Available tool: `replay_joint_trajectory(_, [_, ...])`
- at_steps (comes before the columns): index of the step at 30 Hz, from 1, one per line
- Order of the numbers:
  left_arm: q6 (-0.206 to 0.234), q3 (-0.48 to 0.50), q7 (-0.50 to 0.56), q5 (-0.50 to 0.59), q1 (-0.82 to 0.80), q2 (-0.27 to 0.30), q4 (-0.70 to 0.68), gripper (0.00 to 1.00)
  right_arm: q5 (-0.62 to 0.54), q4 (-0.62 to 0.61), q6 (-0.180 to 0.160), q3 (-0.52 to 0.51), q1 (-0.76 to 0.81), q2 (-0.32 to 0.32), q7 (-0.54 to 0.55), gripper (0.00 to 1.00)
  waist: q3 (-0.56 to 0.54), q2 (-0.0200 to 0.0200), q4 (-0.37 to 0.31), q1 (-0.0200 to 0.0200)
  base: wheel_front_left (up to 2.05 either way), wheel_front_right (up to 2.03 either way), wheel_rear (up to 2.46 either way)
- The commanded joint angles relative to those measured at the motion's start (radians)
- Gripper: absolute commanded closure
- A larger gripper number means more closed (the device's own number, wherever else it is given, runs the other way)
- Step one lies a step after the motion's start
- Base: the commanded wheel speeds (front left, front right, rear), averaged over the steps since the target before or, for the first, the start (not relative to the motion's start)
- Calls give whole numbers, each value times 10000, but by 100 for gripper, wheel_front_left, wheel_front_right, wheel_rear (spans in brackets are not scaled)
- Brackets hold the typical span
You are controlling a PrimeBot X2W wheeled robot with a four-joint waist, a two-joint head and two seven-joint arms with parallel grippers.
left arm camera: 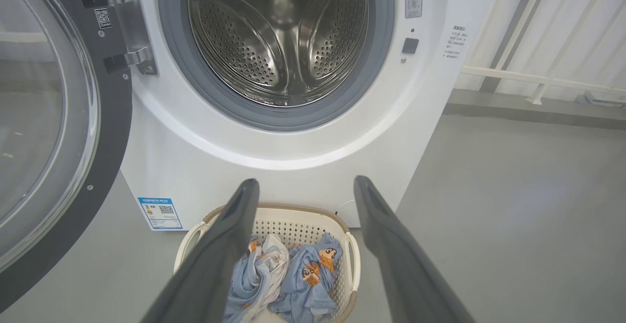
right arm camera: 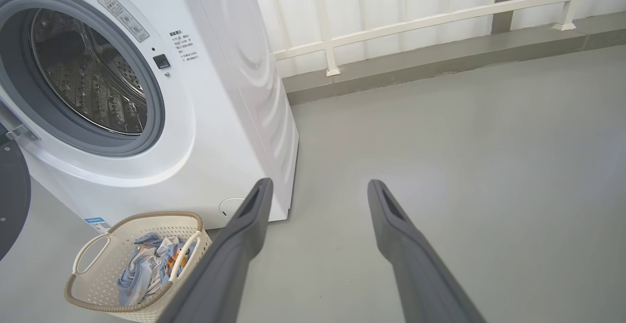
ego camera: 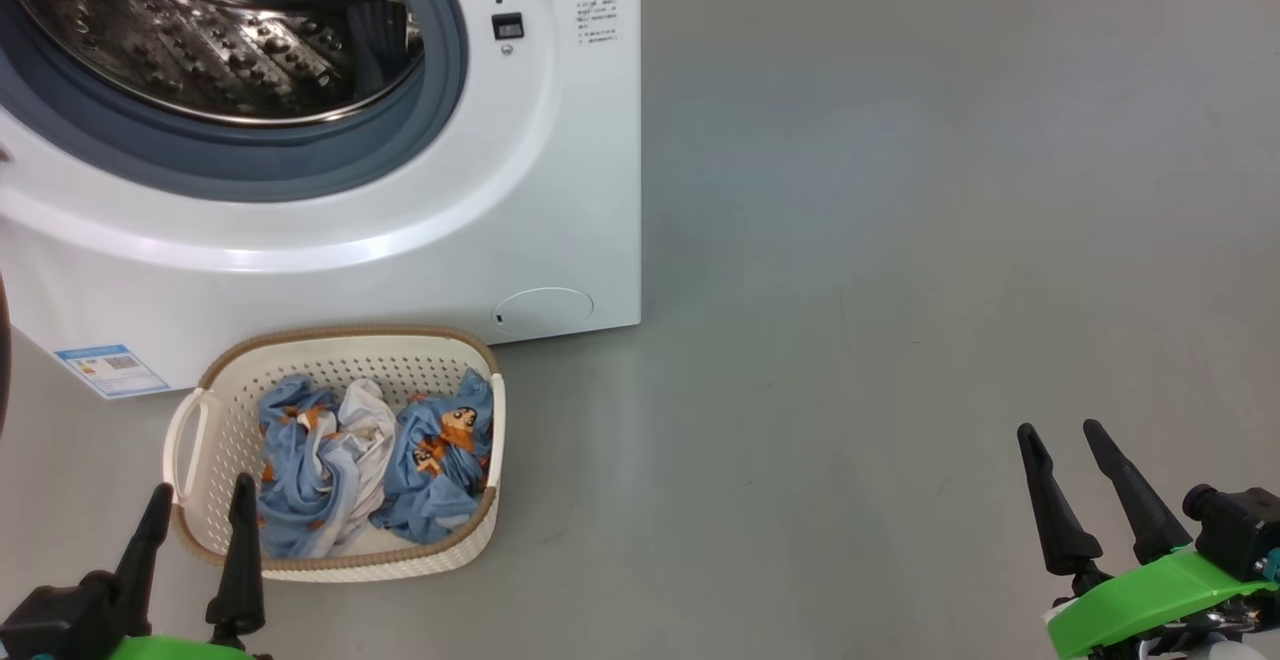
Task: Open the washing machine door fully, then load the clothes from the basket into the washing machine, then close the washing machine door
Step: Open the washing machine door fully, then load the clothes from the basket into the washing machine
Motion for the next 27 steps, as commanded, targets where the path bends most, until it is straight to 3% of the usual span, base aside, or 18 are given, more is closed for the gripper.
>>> replay_joint_trajectory(1, [-25,328,-65,66,-146,267,-284,0,-33,-260,27,144,89,-122,-120,0,5,0,3,0,0,0,0])
replay_joint_trajectory(17, [-25,110,-65,-399,-255,311,-170,0,-46,-299,27,125,27,-83,-120,0,64,0,76,0,2,-9,7])
replay_joint_trajectory(27, [-25,22,-65,-482,-433,468,-232,0,-41,-322,27,131,-75,-39,-120,0,302,0,56,0,58,-189,131])
